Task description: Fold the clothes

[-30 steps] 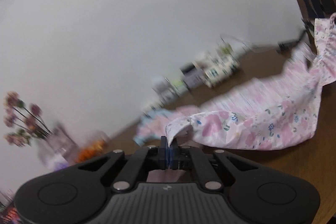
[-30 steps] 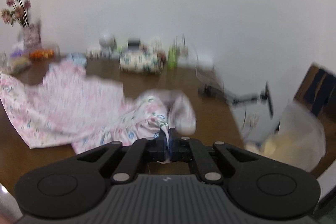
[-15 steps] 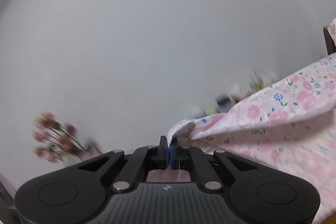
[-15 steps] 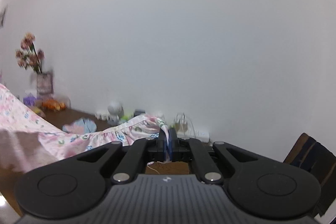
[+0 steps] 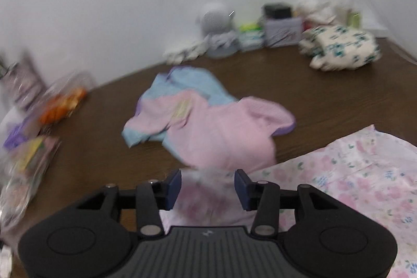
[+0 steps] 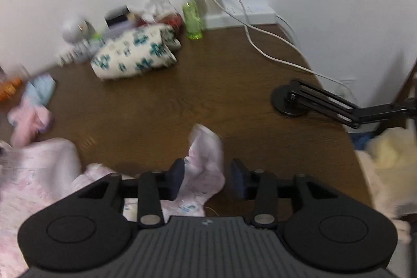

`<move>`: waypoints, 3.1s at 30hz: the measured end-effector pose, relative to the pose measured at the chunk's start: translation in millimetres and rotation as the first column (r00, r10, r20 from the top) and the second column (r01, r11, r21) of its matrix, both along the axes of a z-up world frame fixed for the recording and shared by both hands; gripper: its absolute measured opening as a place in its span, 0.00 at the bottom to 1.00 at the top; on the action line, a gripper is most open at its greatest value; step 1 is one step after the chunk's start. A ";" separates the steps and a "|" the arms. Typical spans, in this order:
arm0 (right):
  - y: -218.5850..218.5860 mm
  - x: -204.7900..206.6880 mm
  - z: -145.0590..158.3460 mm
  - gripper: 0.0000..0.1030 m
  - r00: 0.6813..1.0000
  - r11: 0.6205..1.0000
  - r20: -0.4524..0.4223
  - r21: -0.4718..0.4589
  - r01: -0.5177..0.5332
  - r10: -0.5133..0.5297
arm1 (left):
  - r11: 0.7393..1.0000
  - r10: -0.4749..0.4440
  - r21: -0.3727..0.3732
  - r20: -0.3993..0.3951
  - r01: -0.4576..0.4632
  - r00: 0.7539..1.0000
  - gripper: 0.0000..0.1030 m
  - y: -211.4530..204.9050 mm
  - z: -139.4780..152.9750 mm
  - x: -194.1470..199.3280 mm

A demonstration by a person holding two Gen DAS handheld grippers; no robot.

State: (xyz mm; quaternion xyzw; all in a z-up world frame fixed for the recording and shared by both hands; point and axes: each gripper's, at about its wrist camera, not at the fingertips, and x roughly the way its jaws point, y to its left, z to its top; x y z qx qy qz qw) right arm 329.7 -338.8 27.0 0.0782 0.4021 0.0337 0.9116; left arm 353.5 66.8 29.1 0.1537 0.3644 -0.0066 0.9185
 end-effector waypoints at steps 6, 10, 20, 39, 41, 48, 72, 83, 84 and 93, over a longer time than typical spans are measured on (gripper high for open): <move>5.4 -43.1 15.8 0.47 0.976 0.976 0.095 -0.109 -0.186 0.197 | 0.936 -0.350 -0.031 -0.012 0.350 0.937 0.55 -38.1 5.8 -52.8; 19.8 -64.7 1.7 0.41 0.966 0.958 0.032 -0.138 -0.251 0.258 | 0.893 -0.449 0.002 -0.076 0.450 0.890 0.29 -68.0 -17.4 -71.4; -9.2 -150.0 -17.2 0.53 0.984 0.985 0.045 -0.035 -0.171 0.173 | 0.897 -0.437 0.044 -0.077 0.441 0.896 0.27 -79.4 -41.5 -82.7; 19.7 -205.0 -34.9 0.06 0.988 0.973 0.133 -0.226 -0.042 0.073 | 0.940 -0.339 0.027 -0.009 0.339 0.941 0.26 -84.7 -46.0 -92.4; 29.5 -207.0 -37.3 0.04 0.986 0.962 0.133 -0.267 -0.065 0.103 | 0.943 -0.333 0.020 -0.005 0.333 0.943 0.26 -83.6 -46.2 -92.4; 76.9 -230.8 -48.4 0.05 0.936 0.489 0.041 -0.860 -0.145 0.350 | 0.947 -0.321 0.019 0.008 0.321 0.947 0.26 -82.0 -47.3 -93.5; 23.5 -180.4 -39.0 0.15 0.958 0.951 0.117 0.133 -0.278 0.263 | 0.907 -0.412 -0.120 -0.042 0.404 0.910 0.31 -33.7 -37.6 -217.7; 45.2 -130.1 7.5 0.29 0.920 0.937 0.183 -0.014 -0.349 0.346 | 0.854 -0.515 -0.086 0.004 0.514 0.857 0.31 -58.2 -21.2 -240.4; 56.5 -116.4 1.1 0.29 0.917 0.929 0.153 -0.038 -0.367 0.369 | 0.849 -0.523 -0.086 -0.007 0.521 0.852 0.31 -60.2 -24.9 -241.3; 110.6 -82.2 -34.2 0.34 0.911 0.901 0.081 -0.210 -0.380 0.404 | 0.847 -0.523 -0.138 -0.039 0.514 0.851 0.29 -43.1 -36.0 -251.3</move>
